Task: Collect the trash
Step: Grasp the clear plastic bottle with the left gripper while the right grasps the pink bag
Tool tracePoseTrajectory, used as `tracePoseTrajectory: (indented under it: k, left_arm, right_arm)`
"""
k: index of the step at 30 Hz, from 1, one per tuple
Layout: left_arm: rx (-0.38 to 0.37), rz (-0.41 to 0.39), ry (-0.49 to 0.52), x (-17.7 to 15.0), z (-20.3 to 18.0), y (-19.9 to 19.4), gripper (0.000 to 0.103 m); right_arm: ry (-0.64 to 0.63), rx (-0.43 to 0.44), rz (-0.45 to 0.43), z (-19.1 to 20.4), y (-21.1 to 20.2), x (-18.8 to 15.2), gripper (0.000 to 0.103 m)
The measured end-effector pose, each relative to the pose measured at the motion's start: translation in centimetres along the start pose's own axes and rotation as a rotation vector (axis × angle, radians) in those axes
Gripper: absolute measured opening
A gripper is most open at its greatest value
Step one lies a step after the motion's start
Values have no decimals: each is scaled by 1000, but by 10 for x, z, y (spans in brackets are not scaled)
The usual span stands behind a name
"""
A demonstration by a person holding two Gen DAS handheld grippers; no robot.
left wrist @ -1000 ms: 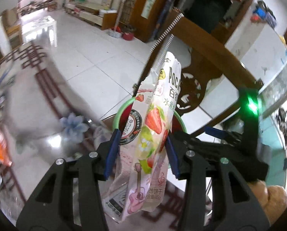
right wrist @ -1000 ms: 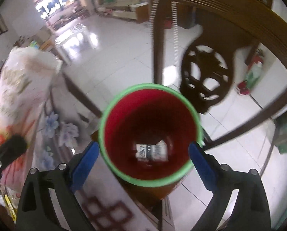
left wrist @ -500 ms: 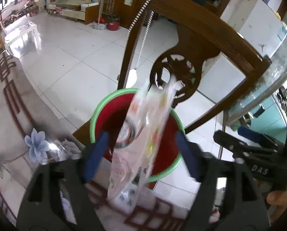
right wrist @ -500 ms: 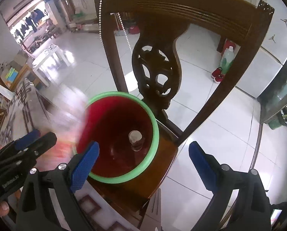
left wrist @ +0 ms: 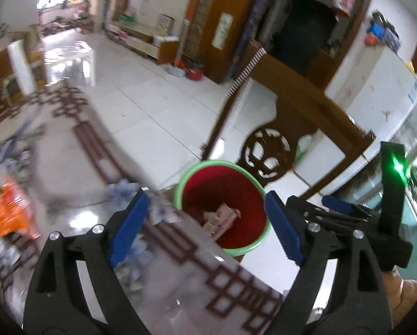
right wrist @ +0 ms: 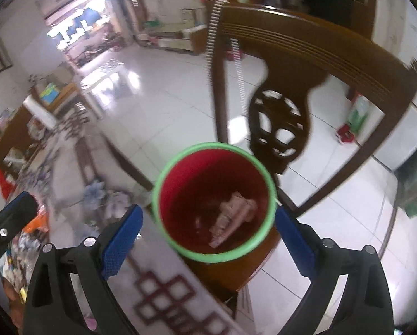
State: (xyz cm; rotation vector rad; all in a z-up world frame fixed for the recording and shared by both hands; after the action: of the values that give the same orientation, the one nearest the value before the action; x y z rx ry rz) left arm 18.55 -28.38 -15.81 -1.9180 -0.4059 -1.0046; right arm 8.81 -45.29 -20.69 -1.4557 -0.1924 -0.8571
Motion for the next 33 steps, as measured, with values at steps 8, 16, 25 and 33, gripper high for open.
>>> tracePoseTrajectory:
  k: [8, 16, 25, 33]
  left_arm:
    - [207, -131, -76, -8, 67, -96, 87]
    - [403, -131, -204, -57, 146, -159, 87]
    - [448, 39, -324, -104, 186, -139, 87]
    - [521, 179, -363, -143, 199, -90, 85]
  right_arm:
    - [-111, 139, 10, 72, -11, -16, 96]
    - [-226, 231, 72, 130, -16, -49, 96]
    - [-259, 289, 172, 150, -24, -107, 96]
    - [-231, 259, 150, 129, -30, -99, 96]
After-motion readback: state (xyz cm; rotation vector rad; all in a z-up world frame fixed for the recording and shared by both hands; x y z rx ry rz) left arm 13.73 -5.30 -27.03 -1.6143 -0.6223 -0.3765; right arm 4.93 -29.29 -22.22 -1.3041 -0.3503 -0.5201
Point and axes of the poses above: each gripper's, at about its wrist camera, not at the fingertips, and y roughly the way its jaws point, z to its left, x to its top, the point moved 9 cm from there along y, roughly the way its jaws point, and after that the axes turned 11 degrees about -z, right-handed, at the moved point
